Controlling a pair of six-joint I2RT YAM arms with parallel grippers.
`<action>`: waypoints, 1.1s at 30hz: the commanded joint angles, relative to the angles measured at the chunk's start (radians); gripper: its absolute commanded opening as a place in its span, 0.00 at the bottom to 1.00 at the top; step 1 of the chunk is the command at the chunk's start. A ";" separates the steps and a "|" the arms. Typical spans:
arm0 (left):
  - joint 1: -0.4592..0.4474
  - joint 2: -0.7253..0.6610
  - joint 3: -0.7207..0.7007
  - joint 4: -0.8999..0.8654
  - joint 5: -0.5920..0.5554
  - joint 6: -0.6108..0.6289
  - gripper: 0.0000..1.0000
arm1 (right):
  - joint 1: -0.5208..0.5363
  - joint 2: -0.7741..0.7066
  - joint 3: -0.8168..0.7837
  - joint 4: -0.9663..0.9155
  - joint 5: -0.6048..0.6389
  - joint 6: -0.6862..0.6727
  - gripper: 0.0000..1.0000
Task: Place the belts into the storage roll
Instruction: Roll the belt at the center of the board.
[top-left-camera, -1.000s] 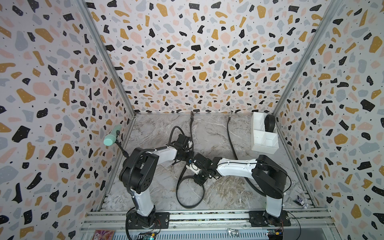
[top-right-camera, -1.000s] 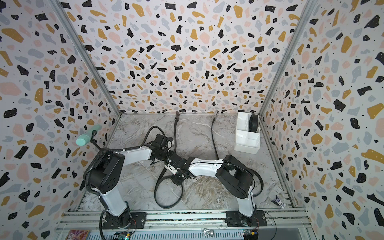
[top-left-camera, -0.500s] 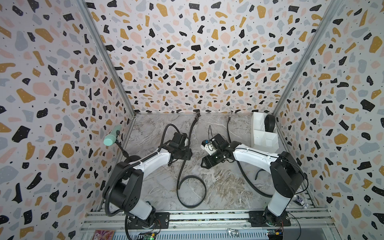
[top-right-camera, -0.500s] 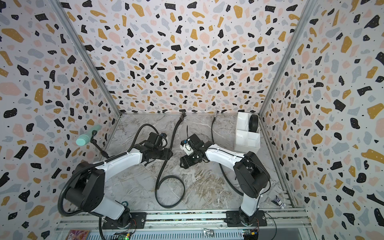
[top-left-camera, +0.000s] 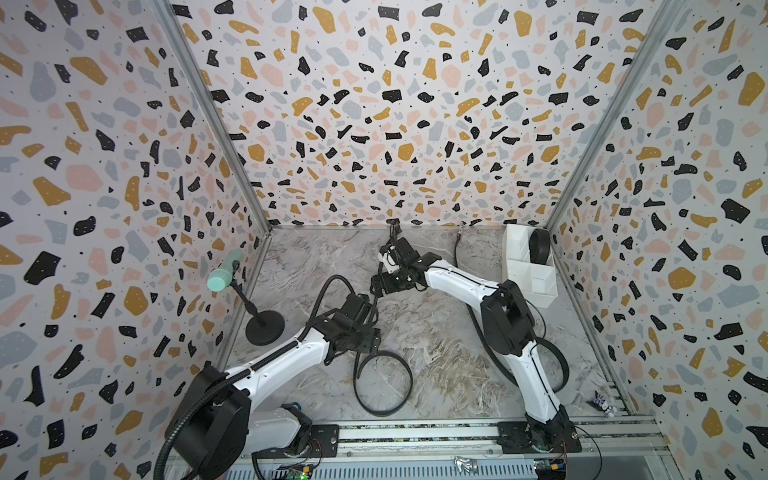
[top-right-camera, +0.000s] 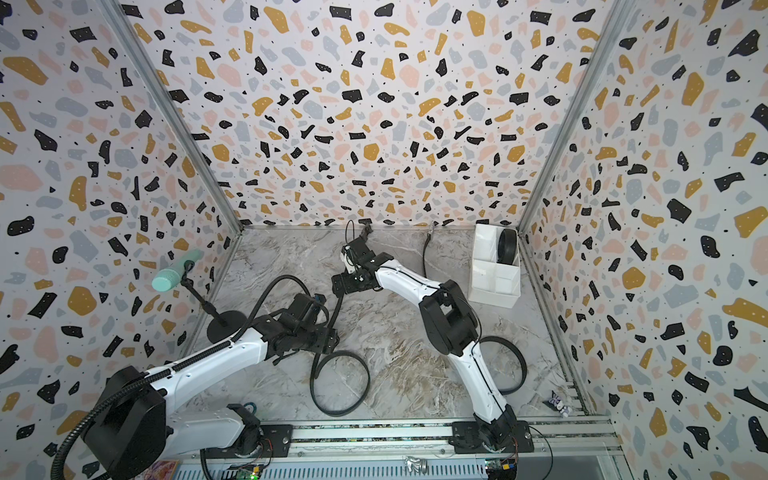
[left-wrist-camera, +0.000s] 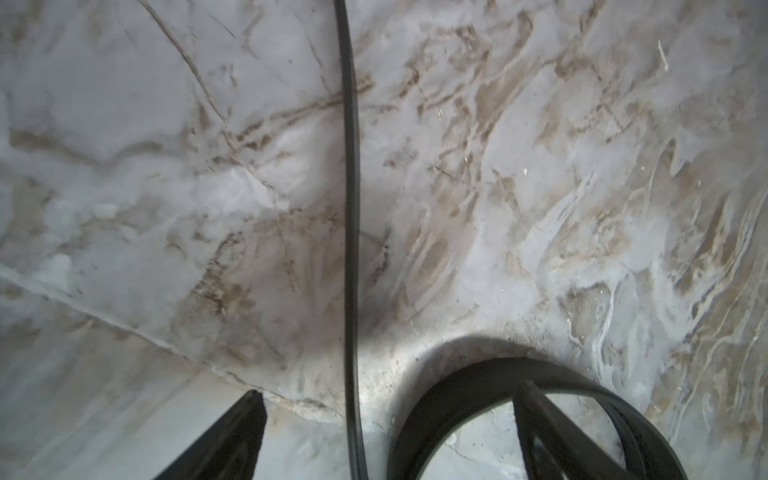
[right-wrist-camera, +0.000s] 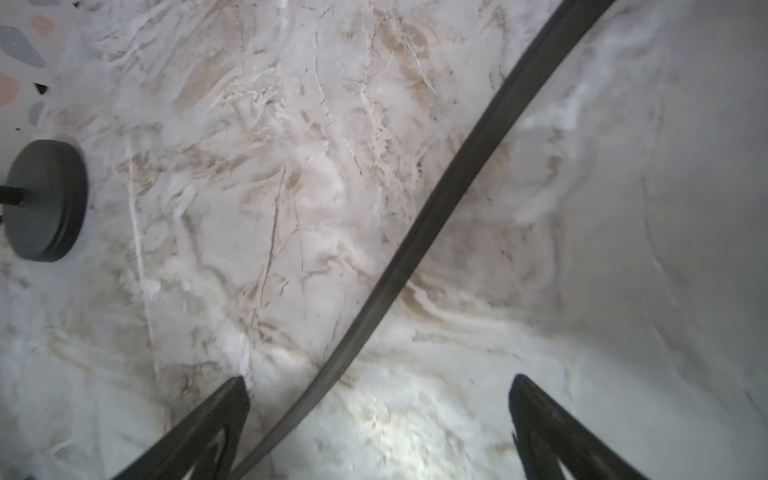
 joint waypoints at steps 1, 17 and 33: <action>-0.055 -0.001 -0.014 -0.021 -0.030 -0.036 0.92 | 0.012 0.052 0.120 -0.088 0.071 0.029 0.99; -0.130 0.174 -0.029 0.096 -0.342 -0.138 0.81 | 0.013 0.151 0.151 -0.095 0.129 0.010 0.76; 0.076 0.353 -0.011 0.311 -0.422 -0.167 0.12 | -0.011 -0.249 -0.467 -0.028 0.195 0.008 0.34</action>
